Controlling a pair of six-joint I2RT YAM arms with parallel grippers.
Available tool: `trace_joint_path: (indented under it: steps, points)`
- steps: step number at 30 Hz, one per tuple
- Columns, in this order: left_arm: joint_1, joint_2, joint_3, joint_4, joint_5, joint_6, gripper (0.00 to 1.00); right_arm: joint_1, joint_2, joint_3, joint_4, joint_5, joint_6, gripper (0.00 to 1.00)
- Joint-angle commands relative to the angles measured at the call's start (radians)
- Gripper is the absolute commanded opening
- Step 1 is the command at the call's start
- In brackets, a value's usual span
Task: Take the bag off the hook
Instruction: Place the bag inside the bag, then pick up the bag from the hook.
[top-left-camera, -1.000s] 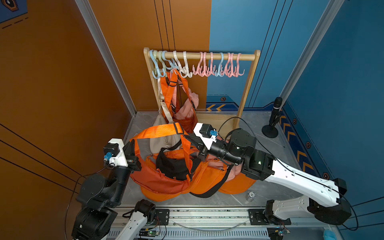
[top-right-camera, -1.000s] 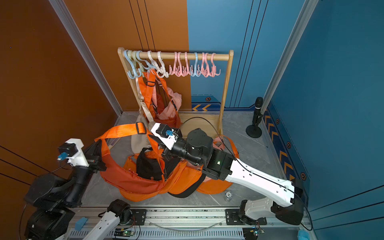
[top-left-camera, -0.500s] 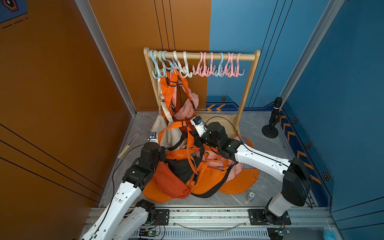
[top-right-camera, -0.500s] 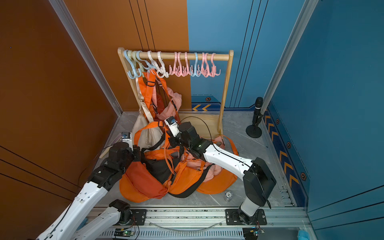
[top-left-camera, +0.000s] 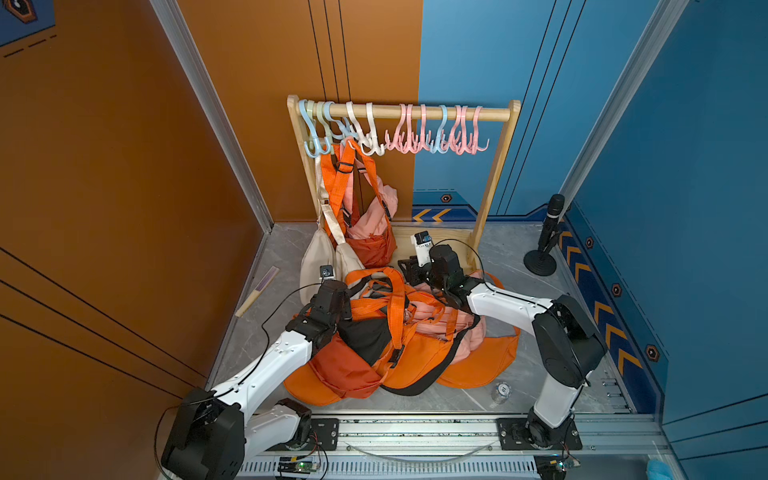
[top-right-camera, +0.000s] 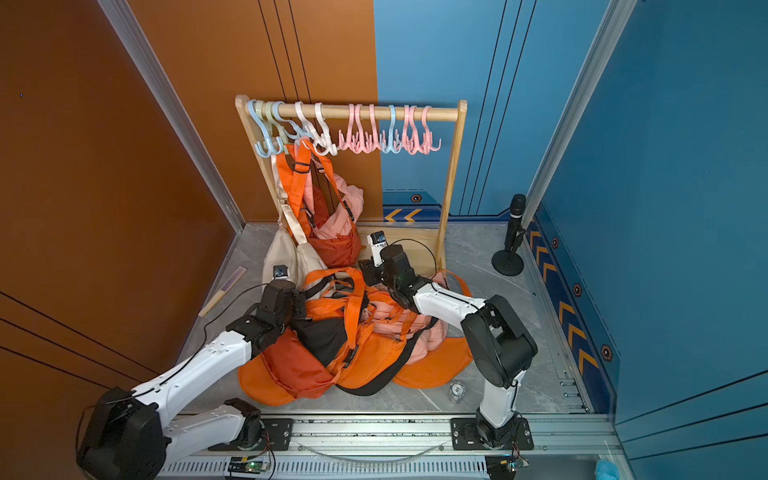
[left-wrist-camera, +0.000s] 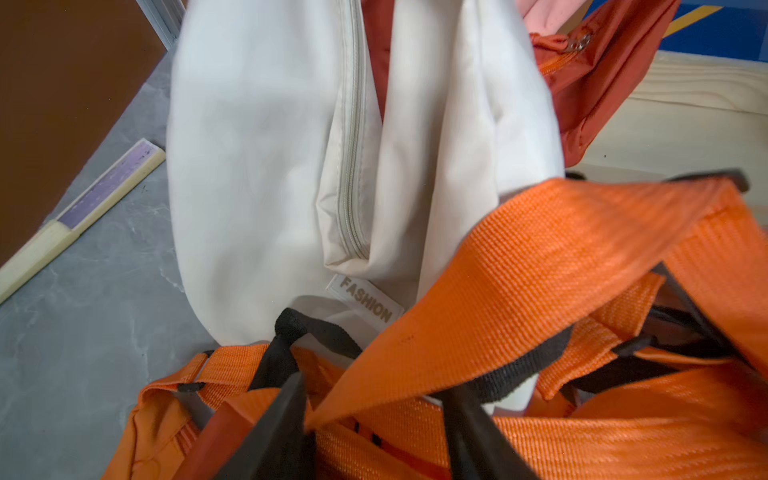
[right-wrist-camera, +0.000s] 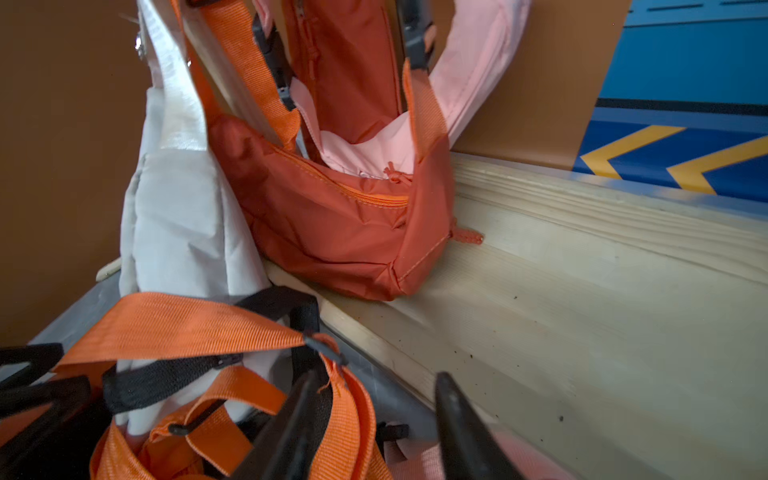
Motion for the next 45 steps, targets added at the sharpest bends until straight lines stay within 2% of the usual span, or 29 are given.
trace_joint_path:
  steps: [1,3,5,9,14,20,23,26,31,36,43,45]
  points:
    - [-0.005,-0.062,0.023,0.046,-0.036,0.001,0.64,-0.018,-0.044,0.011,0.024,0.007,0.024,0.73]
    - [-0.004,-0.111,0.03,0.056,-0.041,0.016,0.73,-0.028,-0.066,0.009,0.027,0.009,0.017,0.8]
    - [0.0,-0.143,0.047,0.065,-0.036,0.037,0.78,-0.036,-0.074,0.028,0.027,-0.003,0.001,0.83]
    - [-0.002,-0.184,0.12,0.035,0.025,0.083,0.82,-0.049,-0.04,0.163,-0.021,-0.061,-0.039,0.86]
    - [-0.037,-0.268,0.164,-0.043,0.036,0.171,0.85,-0.086,0.06,0.409,-0.091,-0.154,-0.053,0.87]
    - [-0.043,-0.393,0.145,-0.116,0.017,0.213,0.85,-0.103,0.247,0.755,-0.214,-0.255,-0.076,0.79]
    - [-0.042,-0.458,0.11,-0.069,0.008,0.241,0.85,-0.102,0.337,0.872,-0.235,-0.277,-0.075,0.75]
    - [-0.042,-0.454,0.125,-0.089,0.009,0.274,0.85,-0.101,0.405,0.971,-0.239,-0.291,-0.062,0.68]
    - [-0.043,-0.434,0.13,-0.13,-0.002,0.303,0.85,-0.097,0.489,1.073,-0.209,-0.304,-0.038,0.63]
    - [-0.044,-0.443,0.107,-0.136,-0.008,0.305,0.85,-0.088,0.534,1.098,-0.145,-0.301,-0.03,0.61]
    - [-0.047,-0.426,0.124,-0.16,0.026,0.266,0.85,-0.063,0.645,1.221,-0.091,-0.232,-0.02,0.59]
    - [-0.05,-0.428,0.137,-0.18,0.024,0.265,0.85,-0.054,0.682,1.273,-0.079,-0.212,-0.022,0.55]
